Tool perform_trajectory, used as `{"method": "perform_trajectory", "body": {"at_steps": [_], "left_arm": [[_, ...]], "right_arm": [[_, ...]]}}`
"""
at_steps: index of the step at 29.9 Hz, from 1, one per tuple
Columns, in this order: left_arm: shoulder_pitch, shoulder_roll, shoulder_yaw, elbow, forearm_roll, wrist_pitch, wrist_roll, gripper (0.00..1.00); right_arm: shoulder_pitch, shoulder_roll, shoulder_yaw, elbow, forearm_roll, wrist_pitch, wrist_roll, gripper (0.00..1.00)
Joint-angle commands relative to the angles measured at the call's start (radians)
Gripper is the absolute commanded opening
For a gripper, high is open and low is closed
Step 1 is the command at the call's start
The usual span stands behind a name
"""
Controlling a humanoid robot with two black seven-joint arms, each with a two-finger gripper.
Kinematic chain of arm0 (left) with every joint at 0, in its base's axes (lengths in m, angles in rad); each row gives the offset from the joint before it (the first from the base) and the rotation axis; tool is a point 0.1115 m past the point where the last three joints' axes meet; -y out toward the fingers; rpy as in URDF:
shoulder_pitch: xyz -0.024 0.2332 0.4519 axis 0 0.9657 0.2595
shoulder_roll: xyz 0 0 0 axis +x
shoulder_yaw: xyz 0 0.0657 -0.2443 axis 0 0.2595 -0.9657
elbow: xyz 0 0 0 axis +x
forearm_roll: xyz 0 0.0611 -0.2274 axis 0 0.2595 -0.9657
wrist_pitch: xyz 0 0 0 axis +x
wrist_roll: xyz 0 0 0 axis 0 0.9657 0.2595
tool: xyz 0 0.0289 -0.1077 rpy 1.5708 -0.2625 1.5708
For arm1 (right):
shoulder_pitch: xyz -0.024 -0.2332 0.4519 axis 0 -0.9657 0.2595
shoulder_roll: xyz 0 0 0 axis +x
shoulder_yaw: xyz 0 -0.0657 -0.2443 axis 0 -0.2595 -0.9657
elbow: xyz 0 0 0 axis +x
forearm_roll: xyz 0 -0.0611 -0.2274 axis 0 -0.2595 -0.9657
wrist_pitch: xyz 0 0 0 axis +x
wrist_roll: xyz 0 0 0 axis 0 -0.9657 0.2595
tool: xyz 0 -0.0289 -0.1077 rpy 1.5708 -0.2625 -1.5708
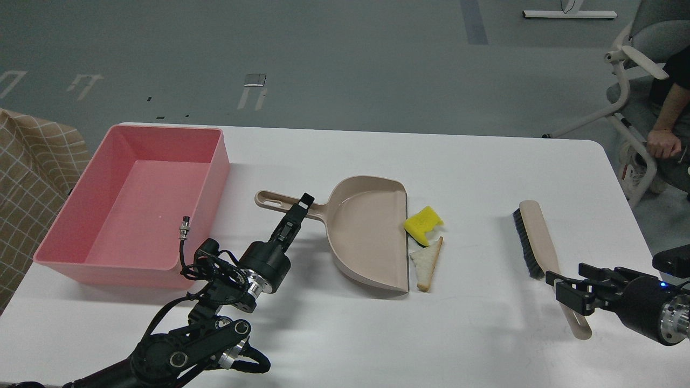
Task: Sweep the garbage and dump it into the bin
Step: 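Move the right gripper down toward the wooden brush handle, then grasp the wooden brush handle with the right gripper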
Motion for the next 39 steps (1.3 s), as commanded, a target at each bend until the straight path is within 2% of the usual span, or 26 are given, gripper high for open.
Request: {"method": "perform_trajectory", "body": {"at_steps": [1, 7, 31, 34, 39], "left_arm": [[0.001, 0.001, 0.0, 0.0, 0.0, 0.0, -0.002, 0.21], [0.001, -0.001, 0.0, 0.0, 0.0, 0.0, -0.002, 0.21], [0.004, -0.001, 0.0, 0.0, 0.0, 0.0, -0.002, 0.22], [0.001, -0.01, 0.0, -0.003, 0.002, 0.0, 0.0, 0.22], [-0.001, -0.008, 0.0, -0.006, 0.002, 0.0, 0.0, 0.22]], "right_arm": [[0.0, 0.008, 0.0, 0.0, 0.0, 0.0, -0.011, 0.71], [-0.018, 0.026, -0.003, -0.002, 0.0, 0.0, -0.039, 0.71], [-0.038, 0.101, -0.004, -0.031, 0.0, 0.0, -0.08, 0.71], [-0.038, 0.107, -0.006, -0.031, 0.0, 0.0, -0.08, 0.66], [-0.037, 0.117, -0.004, -0.032, 0.0, 0.0, -0.086, 0.53]]}}
